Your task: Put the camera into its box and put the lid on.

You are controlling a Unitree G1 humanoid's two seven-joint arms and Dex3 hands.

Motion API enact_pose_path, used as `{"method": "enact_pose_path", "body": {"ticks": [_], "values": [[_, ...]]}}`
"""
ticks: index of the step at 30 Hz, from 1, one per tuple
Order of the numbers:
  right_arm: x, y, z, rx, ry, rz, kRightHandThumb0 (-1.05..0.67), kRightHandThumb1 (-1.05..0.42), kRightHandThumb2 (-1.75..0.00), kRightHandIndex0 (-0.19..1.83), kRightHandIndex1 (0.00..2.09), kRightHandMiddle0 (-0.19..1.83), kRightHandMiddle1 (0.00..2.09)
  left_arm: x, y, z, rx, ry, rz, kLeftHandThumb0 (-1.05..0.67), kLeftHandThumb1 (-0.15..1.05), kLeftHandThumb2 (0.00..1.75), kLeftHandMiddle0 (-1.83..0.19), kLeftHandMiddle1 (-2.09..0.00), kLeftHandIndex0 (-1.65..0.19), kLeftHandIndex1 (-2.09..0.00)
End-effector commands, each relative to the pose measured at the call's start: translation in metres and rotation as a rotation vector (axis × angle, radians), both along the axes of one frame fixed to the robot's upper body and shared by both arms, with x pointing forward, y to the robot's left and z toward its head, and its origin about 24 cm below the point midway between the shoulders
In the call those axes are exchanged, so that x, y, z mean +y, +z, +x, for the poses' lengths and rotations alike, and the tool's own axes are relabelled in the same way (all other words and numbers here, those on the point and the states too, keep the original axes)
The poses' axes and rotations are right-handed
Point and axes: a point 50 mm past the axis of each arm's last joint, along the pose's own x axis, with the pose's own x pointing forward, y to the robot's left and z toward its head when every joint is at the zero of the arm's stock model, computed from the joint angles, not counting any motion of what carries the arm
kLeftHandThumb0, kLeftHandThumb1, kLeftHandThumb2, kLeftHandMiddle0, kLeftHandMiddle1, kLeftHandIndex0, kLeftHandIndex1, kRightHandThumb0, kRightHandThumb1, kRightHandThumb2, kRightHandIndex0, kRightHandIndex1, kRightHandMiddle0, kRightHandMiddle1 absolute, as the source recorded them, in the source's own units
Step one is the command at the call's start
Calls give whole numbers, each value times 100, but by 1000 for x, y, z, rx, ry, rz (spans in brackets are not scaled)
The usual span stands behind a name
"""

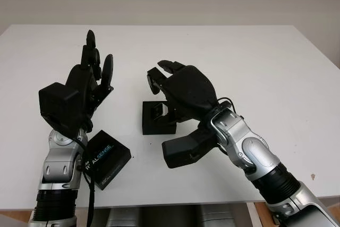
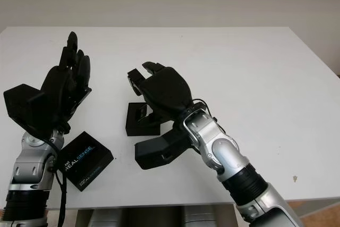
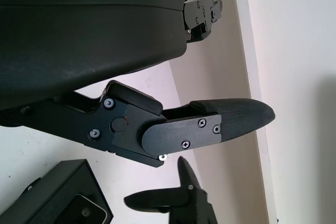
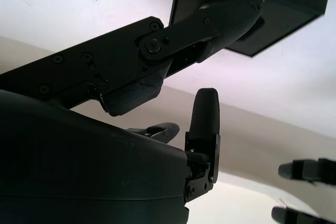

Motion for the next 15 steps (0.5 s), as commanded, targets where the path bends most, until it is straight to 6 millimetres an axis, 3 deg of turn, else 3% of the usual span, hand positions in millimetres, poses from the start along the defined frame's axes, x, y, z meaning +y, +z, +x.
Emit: {"method": "enact_pose_path", "body": {"ticks": [1,15], "values": [[2,2,2,-2,-7,-14,-89,-96,-5,39,9,9,162,-4,8,3,-34,-9,-5,-81,105,59,19,0,19,0],[4,-6,4,28,-20,-58,-79,-95,-5,40,8,13,157,-3,8,1,-36,-9,-1,-80,105,62,19,0,19,0]]}}
